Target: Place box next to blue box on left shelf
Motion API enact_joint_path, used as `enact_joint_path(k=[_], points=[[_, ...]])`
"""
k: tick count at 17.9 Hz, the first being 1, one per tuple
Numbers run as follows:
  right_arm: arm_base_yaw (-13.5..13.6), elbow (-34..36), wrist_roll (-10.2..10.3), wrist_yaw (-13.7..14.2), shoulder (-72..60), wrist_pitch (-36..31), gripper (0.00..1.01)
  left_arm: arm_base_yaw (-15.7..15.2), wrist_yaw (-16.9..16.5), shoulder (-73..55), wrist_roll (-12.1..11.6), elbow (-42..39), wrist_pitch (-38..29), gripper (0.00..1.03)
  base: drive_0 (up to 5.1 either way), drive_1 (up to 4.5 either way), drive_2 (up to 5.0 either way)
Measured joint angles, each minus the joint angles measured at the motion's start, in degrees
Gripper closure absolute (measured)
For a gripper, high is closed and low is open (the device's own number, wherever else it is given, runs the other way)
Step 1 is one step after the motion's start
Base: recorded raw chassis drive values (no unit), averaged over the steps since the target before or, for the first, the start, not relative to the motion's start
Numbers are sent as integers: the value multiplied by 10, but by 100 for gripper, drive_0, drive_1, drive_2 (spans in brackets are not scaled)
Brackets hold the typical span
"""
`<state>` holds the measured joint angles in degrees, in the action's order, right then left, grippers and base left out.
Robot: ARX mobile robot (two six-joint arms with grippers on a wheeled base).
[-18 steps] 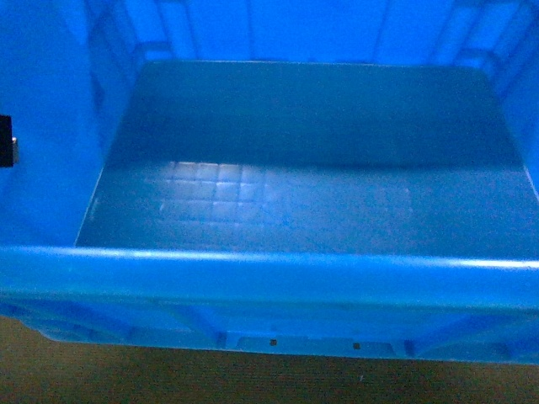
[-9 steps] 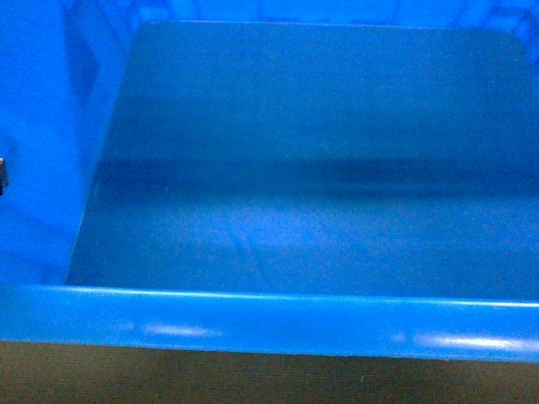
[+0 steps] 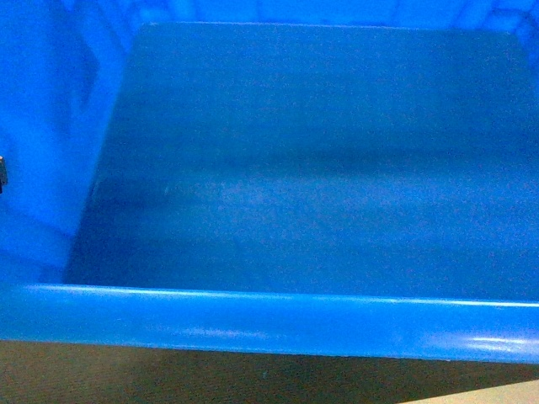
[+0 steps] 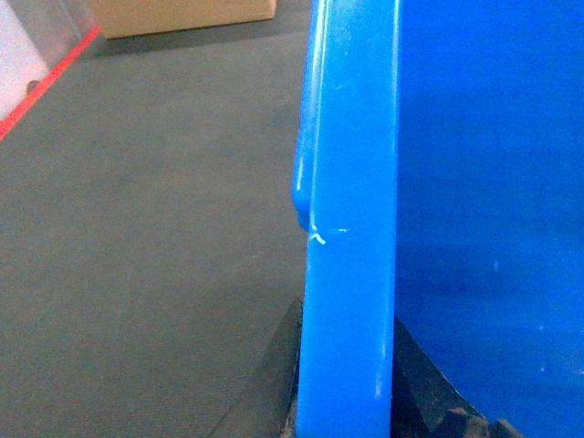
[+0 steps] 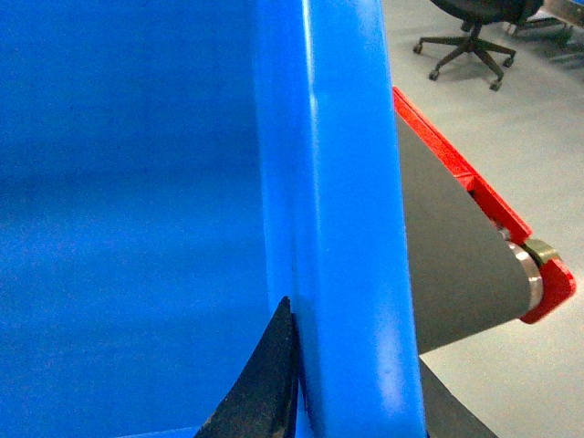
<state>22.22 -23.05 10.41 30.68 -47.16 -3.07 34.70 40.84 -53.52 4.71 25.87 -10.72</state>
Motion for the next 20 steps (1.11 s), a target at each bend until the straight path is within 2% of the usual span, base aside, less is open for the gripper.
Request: enact_joint_path(k=[20], points=[[0,0,0,0,0,0,86,0,1,0,0,0,0,90,-164,-164,-164]])
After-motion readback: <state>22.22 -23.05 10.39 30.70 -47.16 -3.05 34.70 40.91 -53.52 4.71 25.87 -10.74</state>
